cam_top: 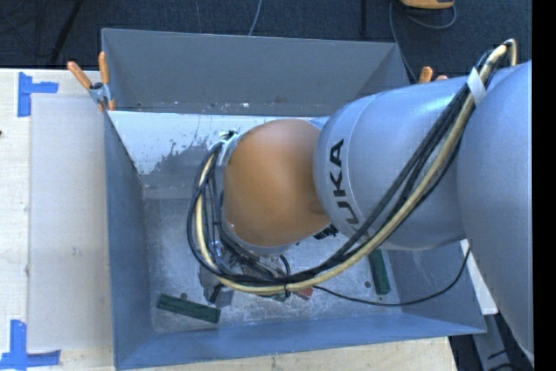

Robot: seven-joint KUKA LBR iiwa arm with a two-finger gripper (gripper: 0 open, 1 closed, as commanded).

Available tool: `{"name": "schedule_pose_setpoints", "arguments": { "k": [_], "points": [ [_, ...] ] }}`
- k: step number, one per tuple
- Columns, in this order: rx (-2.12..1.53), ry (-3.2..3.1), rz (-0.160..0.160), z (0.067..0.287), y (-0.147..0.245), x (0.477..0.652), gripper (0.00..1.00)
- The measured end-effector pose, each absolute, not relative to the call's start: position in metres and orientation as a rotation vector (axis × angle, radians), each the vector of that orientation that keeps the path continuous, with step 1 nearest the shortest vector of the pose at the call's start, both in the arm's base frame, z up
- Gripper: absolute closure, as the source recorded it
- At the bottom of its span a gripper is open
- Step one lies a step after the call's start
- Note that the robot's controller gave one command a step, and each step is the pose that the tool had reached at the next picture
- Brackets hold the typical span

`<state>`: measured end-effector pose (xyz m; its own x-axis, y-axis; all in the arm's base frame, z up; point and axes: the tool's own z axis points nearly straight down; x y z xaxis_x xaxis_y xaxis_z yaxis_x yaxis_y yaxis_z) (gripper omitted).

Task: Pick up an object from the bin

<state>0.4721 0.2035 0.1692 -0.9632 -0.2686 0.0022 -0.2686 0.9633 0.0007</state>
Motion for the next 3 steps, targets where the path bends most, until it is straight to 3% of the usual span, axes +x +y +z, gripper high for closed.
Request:
{"name": "schedule_pose_setpoints", "arguments": {
  "k": [1, 3],
  "points": [
    [0.456, -3.109, -0.001, 0.180, 0.223, 0.477, 1.00],
    [0.367, -3.120, 0.000, 0.157, 0.244, 0.495, 1.00]
  ]
}}
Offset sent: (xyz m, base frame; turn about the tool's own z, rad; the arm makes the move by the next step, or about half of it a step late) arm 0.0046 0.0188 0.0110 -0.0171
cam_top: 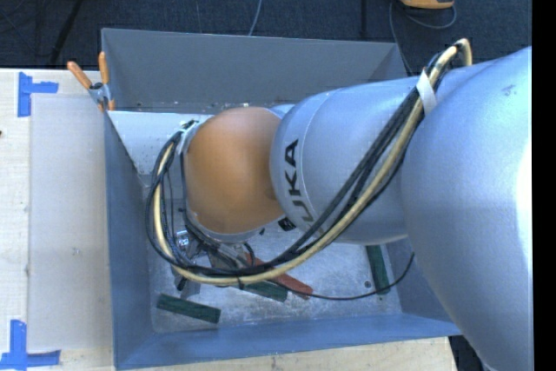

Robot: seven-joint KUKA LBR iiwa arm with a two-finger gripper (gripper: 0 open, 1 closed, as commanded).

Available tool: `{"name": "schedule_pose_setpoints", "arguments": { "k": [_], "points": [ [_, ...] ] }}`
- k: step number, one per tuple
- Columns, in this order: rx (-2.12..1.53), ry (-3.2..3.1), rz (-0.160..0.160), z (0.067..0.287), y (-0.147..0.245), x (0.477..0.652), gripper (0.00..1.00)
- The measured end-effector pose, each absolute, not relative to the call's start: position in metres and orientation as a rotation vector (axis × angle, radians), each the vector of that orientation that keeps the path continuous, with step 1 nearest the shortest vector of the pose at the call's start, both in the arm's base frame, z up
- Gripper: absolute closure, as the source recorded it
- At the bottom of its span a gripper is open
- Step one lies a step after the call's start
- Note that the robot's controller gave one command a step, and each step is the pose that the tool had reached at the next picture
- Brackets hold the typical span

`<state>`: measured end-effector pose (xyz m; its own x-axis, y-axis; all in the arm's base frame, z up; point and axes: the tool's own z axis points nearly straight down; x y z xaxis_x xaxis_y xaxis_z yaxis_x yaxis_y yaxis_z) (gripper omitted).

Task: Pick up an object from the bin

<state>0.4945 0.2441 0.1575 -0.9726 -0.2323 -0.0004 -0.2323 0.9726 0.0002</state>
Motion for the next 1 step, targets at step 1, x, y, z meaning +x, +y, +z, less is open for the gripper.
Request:
{"name": "schedule_pose_setpoints", "arguments": {
  "k": [1],
  "points": [
    [-0.204, 3.133, 0.001, 0.1849, 0.2350, 0.4921, 1.00]
  ]
}}
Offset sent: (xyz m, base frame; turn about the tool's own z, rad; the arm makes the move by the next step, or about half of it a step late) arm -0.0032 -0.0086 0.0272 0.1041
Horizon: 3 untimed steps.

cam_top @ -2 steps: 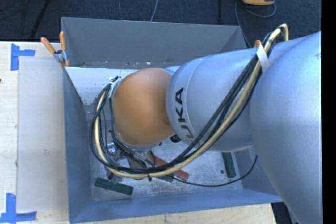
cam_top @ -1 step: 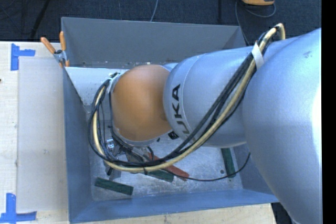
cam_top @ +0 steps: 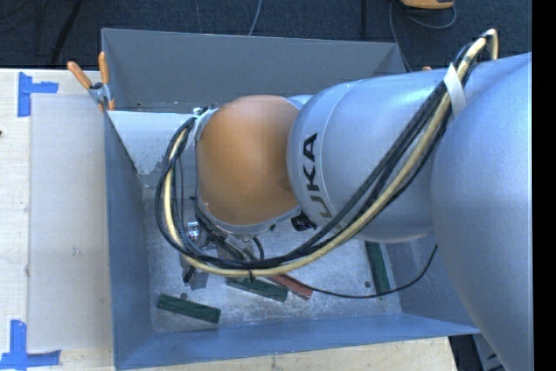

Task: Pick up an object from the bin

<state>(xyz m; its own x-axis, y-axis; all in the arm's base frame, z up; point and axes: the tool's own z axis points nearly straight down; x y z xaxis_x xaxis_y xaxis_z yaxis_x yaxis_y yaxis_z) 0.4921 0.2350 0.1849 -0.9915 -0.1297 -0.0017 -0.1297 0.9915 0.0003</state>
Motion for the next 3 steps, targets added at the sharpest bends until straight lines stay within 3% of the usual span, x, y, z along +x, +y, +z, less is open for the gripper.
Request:
{"name": "schedule_pose_setpoints", "arguments": {
  "k": [1, 2, 3],
  "points": [
    [0.047, 3.140, 0.000, 0.185, 0.238, 0.528, 1.00],
    [0.091, 3.147, -0.004, 0.183, 0.218, 0.471, 1.00],
    [0.074, 3.139, 0.002, 0.174, 0.246, 0.516, 1.00]
  ]
}}
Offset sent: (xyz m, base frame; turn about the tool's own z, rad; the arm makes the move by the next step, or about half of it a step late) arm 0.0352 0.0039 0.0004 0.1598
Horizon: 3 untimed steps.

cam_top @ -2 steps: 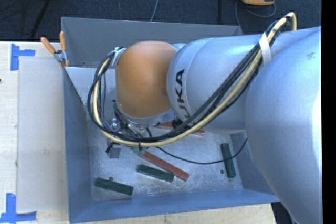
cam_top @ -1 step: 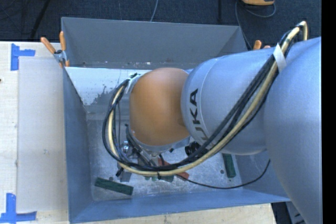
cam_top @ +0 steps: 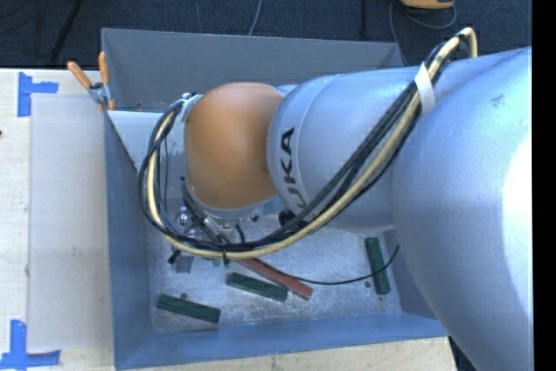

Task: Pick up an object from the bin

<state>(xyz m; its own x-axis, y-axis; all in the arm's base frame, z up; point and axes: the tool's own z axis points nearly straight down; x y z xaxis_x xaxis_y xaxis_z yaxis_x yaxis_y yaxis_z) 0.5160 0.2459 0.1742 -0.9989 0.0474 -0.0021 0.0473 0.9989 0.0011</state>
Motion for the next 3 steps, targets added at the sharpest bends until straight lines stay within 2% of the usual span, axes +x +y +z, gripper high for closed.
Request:
{"name": "schedule_pose_setpoints", "arguments": {
  "k": [1, 2, 3],
  "points": [
    [0.091, 3.146, -0.005, 0.148, 0.226, 0.491, 1.00],
    [0.091, 3.142, -0.002, 0.150, 0.227, 0.493, 0.00],
    [0.099, 3.141, -0.003, 0.075, 0.209, 0.471, 0.00]
  ]
}}
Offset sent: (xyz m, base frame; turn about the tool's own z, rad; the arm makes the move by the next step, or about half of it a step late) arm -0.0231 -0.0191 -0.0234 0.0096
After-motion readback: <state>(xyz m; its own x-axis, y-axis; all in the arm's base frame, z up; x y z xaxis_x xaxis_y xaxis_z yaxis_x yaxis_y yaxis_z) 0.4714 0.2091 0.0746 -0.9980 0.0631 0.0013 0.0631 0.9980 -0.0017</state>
